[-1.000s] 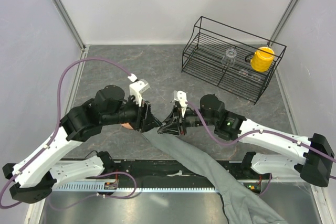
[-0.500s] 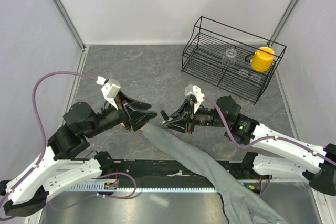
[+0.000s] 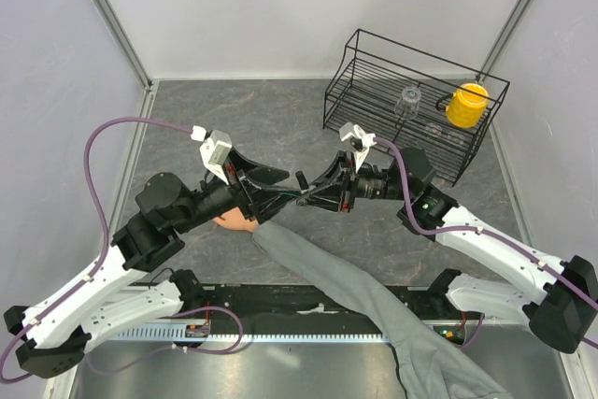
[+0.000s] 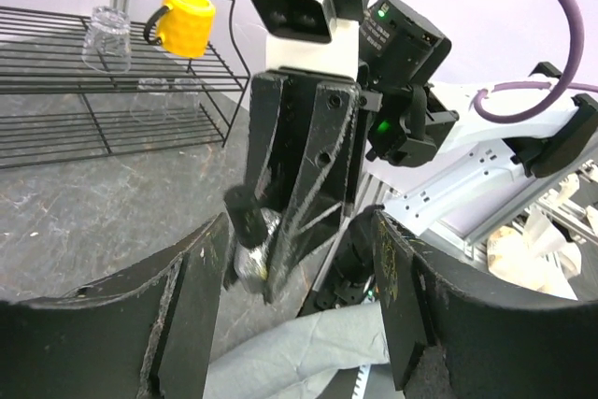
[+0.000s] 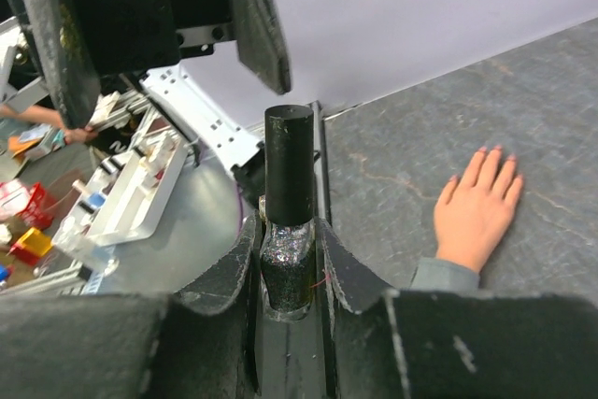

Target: Paint the nails

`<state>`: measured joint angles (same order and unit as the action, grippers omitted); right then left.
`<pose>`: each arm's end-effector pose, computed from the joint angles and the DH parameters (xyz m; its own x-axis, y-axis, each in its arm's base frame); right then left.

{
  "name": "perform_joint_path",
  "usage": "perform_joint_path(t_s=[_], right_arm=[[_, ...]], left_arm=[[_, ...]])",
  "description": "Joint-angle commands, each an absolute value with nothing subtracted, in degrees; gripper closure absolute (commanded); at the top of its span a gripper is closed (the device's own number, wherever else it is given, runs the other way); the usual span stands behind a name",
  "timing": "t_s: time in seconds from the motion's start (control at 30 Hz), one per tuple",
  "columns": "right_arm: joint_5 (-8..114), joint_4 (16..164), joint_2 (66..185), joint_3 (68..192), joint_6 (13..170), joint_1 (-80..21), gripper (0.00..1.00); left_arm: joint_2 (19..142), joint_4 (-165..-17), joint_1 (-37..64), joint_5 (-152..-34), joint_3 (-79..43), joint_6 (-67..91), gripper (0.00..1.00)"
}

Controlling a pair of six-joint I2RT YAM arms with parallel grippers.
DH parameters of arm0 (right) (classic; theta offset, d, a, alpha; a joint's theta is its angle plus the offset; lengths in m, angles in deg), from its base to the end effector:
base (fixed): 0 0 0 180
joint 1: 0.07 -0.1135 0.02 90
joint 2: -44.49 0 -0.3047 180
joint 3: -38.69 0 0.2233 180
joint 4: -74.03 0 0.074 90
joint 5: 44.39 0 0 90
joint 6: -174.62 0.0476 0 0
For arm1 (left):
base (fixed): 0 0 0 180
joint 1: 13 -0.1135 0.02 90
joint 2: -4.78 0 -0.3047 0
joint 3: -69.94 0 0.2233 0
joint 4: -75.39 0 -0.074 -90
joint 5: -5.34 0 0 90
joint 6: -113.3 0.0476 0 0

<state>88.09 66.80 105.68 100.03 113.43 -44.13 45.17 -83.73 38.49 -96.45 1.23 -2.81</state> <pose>0.1247 0.1654 0.3951 -0.3982 0.1092 -0.9108 -0.9156 0.0132 0.4019 0.0572 -0.0875 0.4325 -0.3202 -0.2895 -0.9020 0.8366 0.3604 -0.4126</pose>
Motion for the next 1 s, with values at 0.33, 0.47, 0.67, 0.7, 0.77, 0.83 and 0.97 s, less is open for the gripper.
perform_joint_path(t_s=[0.33,0.47,0.67,0.7,0.77,0.83,0.97], right_arm=[[98.3,54.3,107.1,101.4,122.0,-42.2,1.0],[99.1,53.0,107.0,100.9,122.2,-42.3,1.0],[101.0,50.4,107.4,100.7,123.6,-42.2,1.0],[101.1,50.4,107.3,100.7,123.5,-42.2,1.0],[101.0,50.7,107.2,100.6,123.1,-42.3,1.0],[100.6,51.5,107.3,100.7,122.4,-42.3,1.0],[96.4,61.0,107.0,102.7,116.2,-42.3,1.0]], left_arm=[[46.9,-93.6,34.4,-101.6,3.6,-2.9,0.28],[47.7,-95.9,32.9,-105.3,4.0,-4.3,0.32],[51.7,-100.1,32.4,-112.8,3.5,-6.5,0.4],[51.9,-100.7,32.4,-113.1,3.3,-6.7,0.42],[52.7,-101.2,32.3,-113.9,3.0,-6.8,0.46],[53.0,-101.6,32.2,-114.8,2.8,-6.8,0.5],[53.7,-99.8,32.2,-115.2,1.4,-4.8,0.98]])
